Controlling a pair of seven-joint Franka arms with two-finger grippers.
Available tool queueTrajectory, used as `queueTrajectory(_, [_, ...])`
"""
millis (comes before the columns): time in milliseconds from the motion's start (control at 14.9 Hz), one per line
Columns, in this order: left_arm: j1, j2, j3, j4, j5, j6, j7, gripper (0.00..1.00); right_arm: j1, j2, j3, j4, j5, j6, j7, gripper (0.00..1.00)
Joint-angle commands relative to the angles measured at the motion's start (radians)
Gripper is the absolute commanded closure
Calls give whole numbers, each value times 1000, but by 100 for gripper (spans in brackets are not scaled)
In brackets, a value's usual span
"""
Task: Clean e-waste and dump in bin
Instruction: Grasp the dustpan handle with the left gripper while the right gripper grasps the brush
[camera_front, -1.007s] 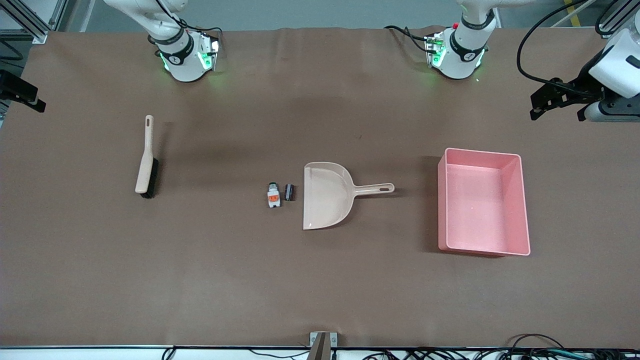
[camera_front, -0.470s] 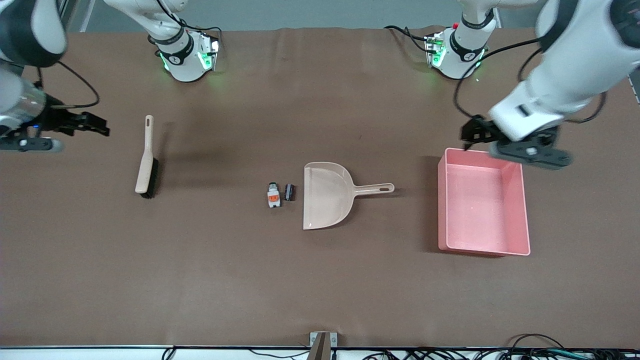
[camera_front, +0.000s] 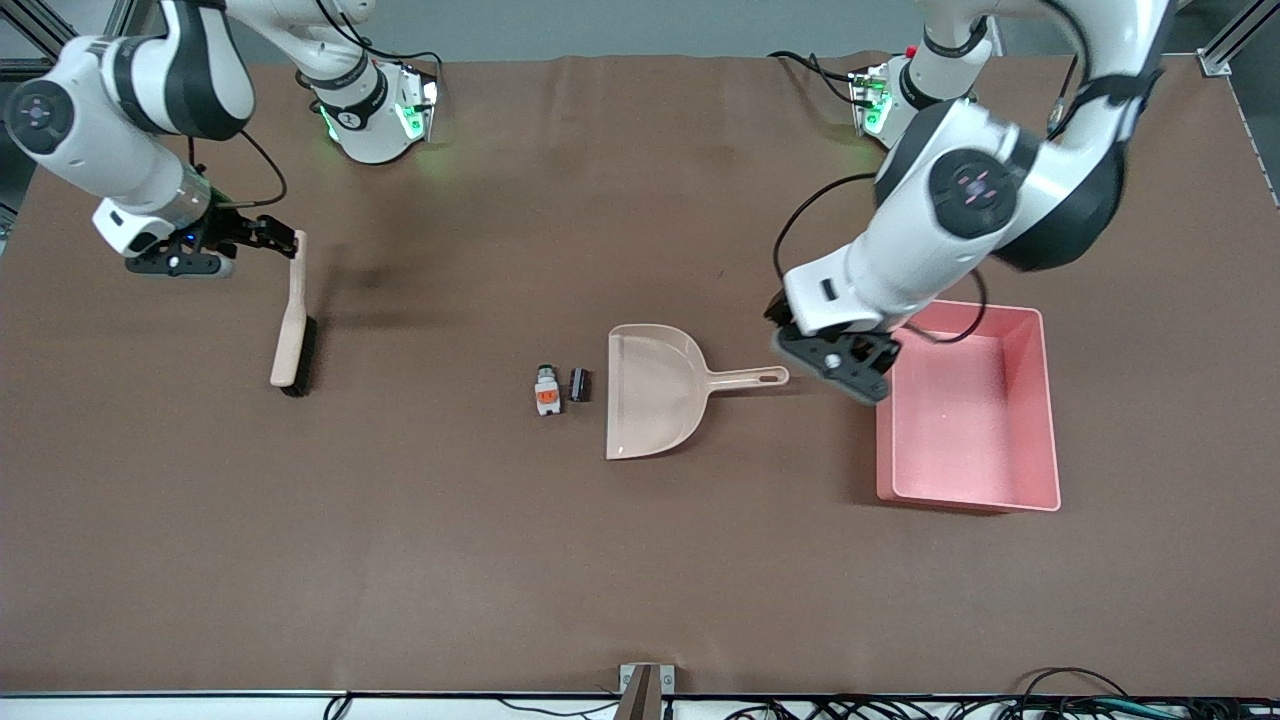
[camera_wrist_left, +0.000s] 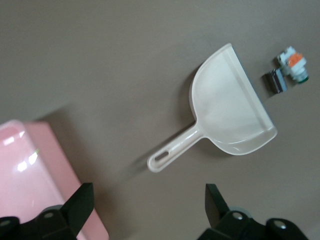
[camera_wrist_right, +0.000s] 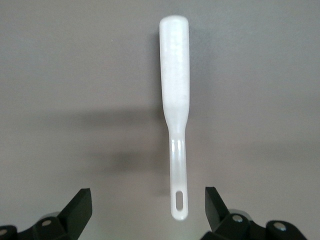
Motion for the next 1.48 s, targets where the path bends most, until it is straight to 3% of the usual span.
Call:
queueTrajectory(0, [-35,64,-10,19,63,31,134,6,0,-43,-5,-133,1,159,-21,0])
queueTrajectory(403, [-89,161,-12,-40,173,178,345,13,-98,36,-5,-233,0,384,-153,0])
queueTrajectory(537, [-95,169,-12,-84,175,252,424,24,-127,59,-4,-264,0,446,-181,0])
queueTrajectory(672, [-103,167,-12,-124,175,290,441,24,-128,82,-4,-301,0,522,-181,0])
queueTrajectory(940, [-122,196,-12,-132,219,295,525,24,-123,126,-2,-302,0,532,-181,0])
queueTrajectory(1007, [-122,205,-12,-132,219,302,536,25,-123,137,-2,-301,0,533,-181,4])
queueTrajectory(1142, [-125,218,-12,-132,239,312,539,28,-120,139,-2,-299,0,526,-178,30])
queueTrajectory(1276, [-126,236,-12,-132,276,342,568,29,-120,152,-2,-298,0,532,-178,31])
queueTrajectory(1410, [-125,253,-12,-132,276,362,596,29,-118,157,-2,-296,0,529,-171,41])
